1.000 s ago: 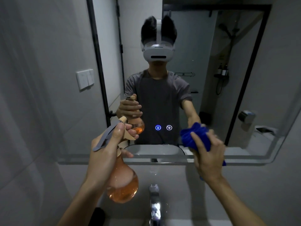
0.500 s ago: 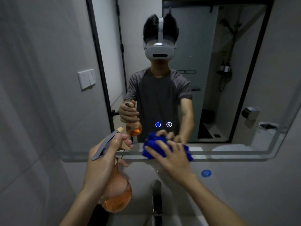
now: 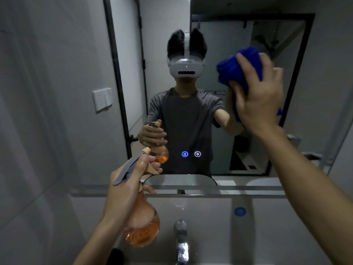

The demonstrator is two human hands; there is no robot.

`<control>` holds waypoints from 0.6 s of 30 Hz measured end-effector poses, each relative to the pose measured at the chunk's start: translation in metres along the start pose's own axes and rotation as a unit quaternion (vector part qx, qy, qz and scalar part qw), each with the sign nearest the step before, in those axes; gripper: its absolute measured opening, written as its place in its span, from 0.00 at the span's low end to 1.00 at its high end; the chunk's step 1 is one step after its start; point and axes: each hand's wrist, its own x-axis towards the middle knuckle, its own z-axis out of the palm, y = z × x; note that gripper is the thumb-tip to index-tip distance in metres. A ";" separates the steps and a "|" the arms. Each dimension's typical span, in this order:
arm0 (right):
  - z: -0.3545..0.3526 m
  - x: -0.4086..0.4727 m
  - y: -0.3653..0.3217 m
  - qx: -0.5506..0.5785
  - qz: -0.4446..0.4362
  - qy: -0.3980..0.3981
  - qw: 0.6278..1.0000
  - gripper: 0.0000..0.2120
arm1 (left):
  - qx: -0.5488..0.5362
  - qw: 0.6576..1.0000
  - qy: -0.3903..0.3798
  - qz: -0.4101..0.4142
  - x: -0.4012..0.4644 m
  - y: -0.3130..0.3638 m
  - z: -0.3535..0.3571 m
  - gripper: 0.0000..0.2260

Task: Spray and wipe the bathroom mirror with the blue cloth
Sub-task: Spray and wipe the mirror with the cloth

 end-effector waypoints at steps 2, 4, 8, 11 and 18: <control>0.011 -0.016 -0.026 -0.008 -0.057 -0.014 0.998 0.23 | 0.000 1.000 0.004 -0.001 0.000 -0.001 -0.004 0.11; 0.024 -0.055 -0.052 -0.019 -0.128 -0.030 0.991 0.23 | 0.000 1.000 0.006 -0.001 -0.002 -0.004 -0.007 0.11; 0.036 -0.170 -0.093 -0.007 -0.236 -0.140 0.962 0.24 | -0.002 1.000 0.007 -0.002 -0.005 -0.007 -0.008 0.10; 0.039 -0.245 -0.102 0.005 -0.280 -0.223 0.934 0.25 | -0.009 1.000 0.010 -0.010 -0.006 -0.011 -0.009 0.12; 0.037 -0.266 -0.104 0.022 -0.286 -0.288 0.914 0.36 | 0.002 1.000 0.023 -0.011 -0.004 -0.017 -0.018 0.10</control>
